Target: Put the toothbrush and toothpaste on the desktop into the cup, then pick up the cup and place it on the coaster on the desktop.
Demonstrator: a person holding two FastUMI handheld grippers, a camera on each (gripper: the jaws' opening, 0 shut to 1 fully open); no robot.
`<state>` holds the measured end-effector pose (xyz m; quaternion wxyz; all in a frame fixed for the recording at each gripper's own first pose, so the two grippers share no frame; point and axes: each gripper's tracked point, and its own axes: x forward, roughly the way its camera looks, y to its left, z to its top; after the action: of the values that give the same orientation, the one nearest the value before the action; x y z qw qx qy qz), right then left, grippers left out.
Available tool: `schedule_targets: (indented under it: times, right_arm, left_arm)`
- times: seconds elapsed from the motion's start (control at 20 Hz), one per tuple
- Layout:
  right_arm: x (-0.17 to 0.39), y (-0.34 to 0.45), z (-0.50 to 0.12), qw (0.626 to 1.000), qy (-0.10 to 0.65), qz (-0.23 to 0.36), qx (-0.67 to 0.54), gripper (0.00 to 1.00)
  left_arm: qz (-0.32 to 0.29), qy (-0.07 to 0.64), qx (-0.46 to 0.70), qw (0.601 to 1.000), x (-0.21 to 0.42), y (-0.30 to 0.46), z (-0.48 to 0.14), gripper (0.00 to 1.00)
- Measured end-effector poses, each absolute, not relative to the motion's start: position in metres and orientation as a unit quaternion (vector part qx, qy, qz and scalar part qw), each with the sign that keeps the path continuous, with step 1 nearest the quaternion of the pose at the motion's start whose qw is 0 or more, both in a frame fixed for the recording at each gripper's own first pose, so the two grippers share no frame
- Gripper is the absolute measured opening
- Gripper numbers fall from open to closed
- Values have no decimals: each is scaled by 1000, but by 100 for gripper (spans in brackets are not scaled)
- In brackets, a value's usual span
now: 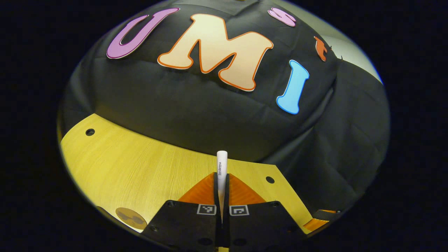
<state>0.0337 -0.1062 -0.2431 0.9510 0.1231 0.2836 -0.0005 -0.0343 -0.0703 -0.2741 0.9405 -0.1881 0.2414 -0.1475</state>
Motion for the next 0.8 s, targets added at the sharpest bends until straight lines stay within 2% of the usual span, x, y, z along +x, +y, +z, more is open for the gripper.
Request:
schedule_targets:
  times: [0.3,0.7,0.8]
  right_arm:
    - [37,-106,-247,948,290,5,133,99]
    - [41,-78,-250,943,298,46,143,99]
    - [42,-71,-250,940,302,60,144,99]
  left_arm:
    - [-143,247,-163,944,-51,-72,-280,0]
    - [-151,259,-124,946,-93,-73,-282,5]
    - [-150,263,-128,944,-104,-73,-282,14]
